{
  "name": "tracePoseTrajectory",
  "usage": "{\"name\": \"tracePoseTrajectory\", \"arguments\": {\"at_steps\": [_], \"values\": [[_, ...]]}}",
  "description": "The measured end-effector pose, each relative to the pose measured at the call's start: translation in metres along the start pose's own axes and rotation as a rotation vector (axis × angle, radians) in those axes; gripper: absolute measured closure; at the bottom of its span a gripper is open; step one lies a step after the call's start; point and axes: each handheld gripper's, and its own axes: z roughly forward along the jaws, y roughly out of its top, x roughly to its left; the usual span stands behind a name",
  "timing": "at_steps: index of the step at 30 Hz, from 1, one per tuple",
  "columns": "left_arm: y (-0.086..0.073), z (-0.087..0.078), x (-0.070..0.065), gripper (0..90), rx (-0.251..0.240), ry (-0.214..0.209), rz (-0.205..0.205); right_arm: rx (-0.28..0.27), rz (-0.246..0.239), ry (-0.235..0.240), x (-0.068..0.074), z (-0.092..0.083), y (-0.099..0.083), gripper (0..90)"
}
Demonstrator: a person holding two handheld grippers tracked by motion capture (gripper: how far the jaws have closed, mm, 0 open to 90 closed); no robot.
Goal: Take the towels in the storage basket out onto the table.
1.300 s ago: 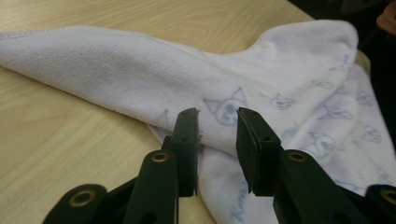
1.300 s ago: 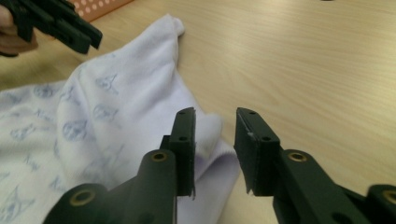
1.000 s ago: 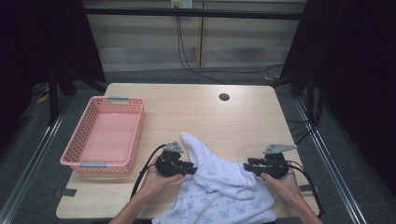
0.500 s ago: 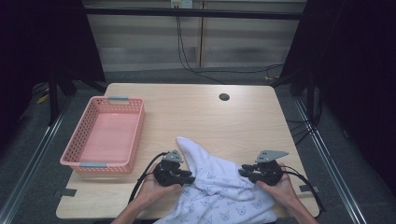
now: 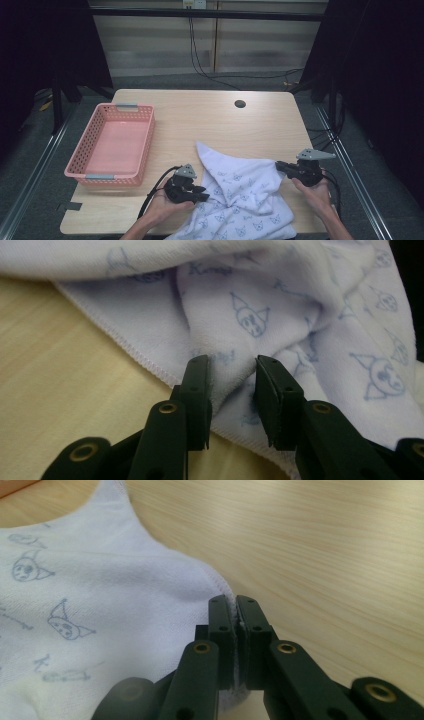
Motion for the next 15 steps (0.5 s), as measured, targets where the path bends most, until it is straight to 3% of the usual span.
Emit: {"name": "tracePoseTrajectory", "arguments": {"at_steps": [3, 5, 10, 13, 15], "values": [[-0.001, 0.0, -0.006, 69.0, 0.029, -0.009, 0.026, 0.012, 0.002, -0.044, -0.01, 0.0, -0.001, 86.3], [-0.003, 0.0, -0.01, 71.8, 0.03, 0.005, 0.047, -0.007, 0.031, -0.045, -0.019, -0.003, 0.0, 85.3], [-0.014, -0.009, -0.02, 74.8, 0.06, -0.015, 0.033, -0.032, 0.069, -0.062, -0.033, -0.008, 0.001, 84.9], [-0.021, -0.014, -0.025, 75.0, 0.062, -0.034, 0.026, -0.021, 0.072, -0.059, -0.035, -0.005, 0.0, 84.1], [-0.021, -0.017, -0.021, 73.9, 0.052, -0.038, 0.008, -0.004, 0.063, -0.048, -0.033, -0.001, -0.001, 84.8]]}}
